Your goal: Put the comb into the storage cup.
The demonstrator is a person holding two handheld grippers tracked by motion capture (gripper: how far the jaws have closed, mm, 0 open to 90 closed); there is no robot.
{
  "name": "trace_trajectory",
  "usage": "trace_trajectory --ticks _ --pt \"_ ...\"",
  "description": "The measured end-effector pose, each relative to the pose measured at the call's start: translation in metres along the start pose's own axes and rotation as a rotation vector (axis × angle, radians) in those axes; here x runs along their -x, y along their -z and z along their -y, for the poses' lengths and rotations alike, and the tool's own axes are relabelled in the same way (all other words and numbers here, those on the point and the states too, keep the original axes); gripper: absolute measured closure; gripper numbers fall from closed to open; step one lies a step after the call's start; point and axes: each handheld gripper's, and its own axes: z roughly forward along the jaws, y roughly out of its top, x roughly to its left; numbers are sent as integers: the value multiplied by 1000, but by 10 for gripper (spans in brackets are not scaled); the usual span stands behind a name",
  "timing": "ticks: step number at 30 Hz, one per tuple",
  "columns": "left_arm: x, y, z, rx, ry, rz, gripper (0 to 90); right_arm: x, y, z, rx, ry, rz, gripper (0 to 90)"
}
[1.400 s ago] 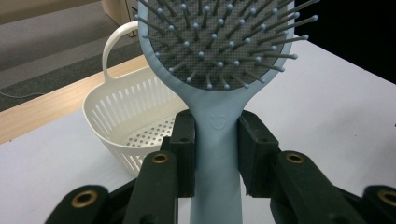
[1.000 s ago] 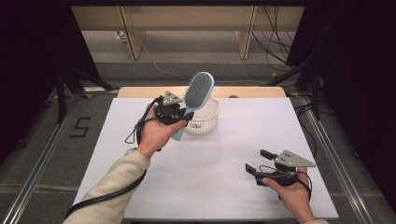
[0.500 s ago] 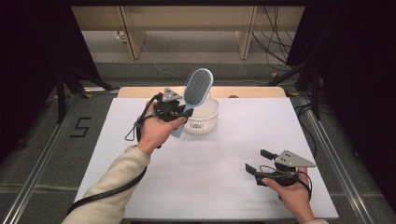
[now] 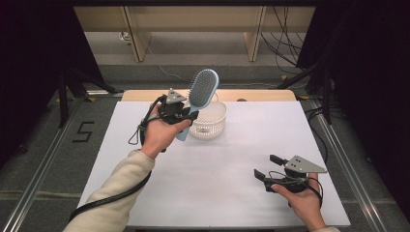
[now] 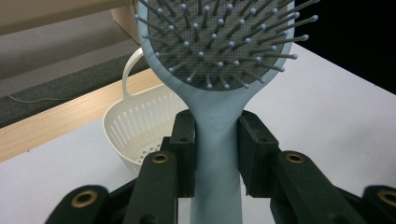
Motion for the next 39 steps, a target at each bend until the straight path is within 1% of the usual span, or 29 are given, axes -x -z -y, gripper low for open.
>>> trace_trajectory --ticks 7,11,16,19,22,28,35,39 --pt "0 -2 -1 5 5 1 696 0 0 0 4 0 5 176" --pt "-2 -1 -3 5 -2 -4 695 0 0 0 3 0 6 174" --pt "-3 0 -4 10 0 -5 695 1 0 0 5 -2 8 174" --pt "-3 0 -5 16 -2 -4 696 1 0 0 5 -2 6 172" --pt "-3 0 -6 28 5 -2 696 1 0 0 5 -3 -1 171" --pt "-3 1 -8 20 -4 -7 696 1 -1 1 12 -4 -3 163" --pt "-8 0 -11 20 -3 -17 696 -1 -2 0 14 1 -9 162" --pt "-10 0 -12 34 6 -17 695 0 -2 0 15 4 -7 161"
